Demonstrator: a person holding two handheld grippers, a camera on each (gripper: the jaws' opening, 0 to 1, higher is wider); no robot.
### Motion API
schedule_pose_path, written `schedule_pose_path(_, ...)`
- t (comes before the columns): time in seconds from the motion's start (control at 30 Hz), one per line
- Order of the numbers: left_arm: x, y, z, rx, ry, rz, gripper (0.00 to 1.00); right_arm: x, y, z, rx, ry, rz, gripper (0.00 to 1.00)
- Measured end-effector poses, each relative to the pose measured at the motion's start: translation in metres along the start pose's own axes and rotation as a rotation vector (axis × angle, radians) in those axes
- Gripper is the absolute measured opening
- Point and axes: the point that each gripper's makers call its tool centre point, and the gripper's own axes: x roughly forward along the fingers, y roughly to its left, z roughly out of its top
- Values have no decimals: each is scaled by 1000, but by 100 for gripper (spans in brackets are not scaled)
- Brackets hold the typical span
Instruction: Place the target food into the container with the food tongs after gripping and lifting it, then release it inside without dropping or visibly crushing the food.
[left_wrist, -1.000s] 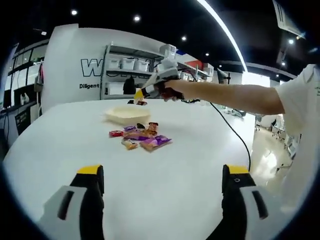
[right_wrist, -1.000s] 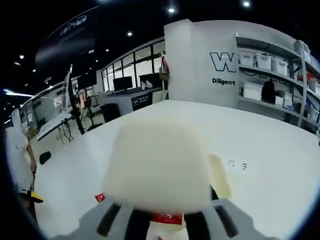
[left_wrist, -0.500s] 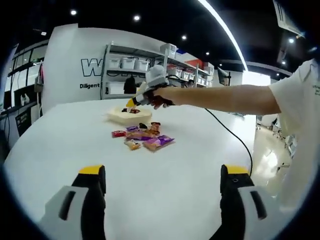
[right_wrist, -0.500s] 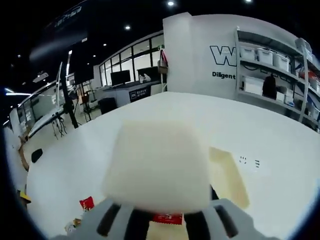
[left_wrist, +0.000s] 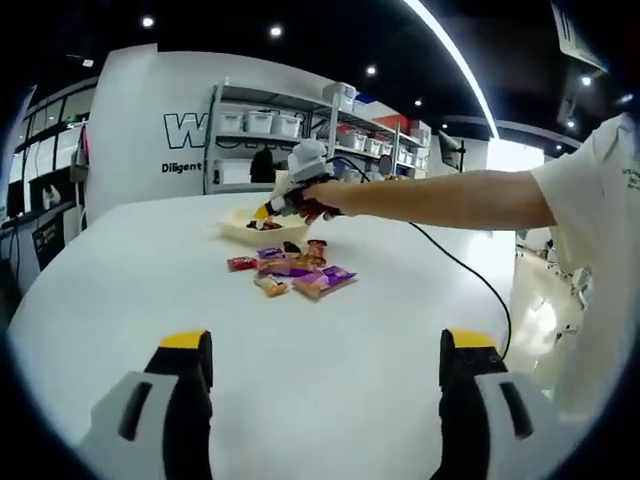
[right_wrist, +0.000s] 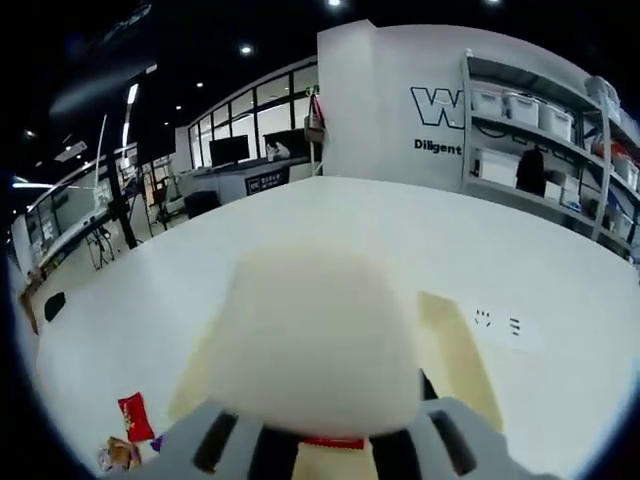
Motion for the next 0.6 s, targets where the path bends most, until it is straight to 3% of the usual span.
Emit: schedule_pose_path(0.6,2,9,-5,-25,8,18,92,6,-24,11,47,-63,-30,21)
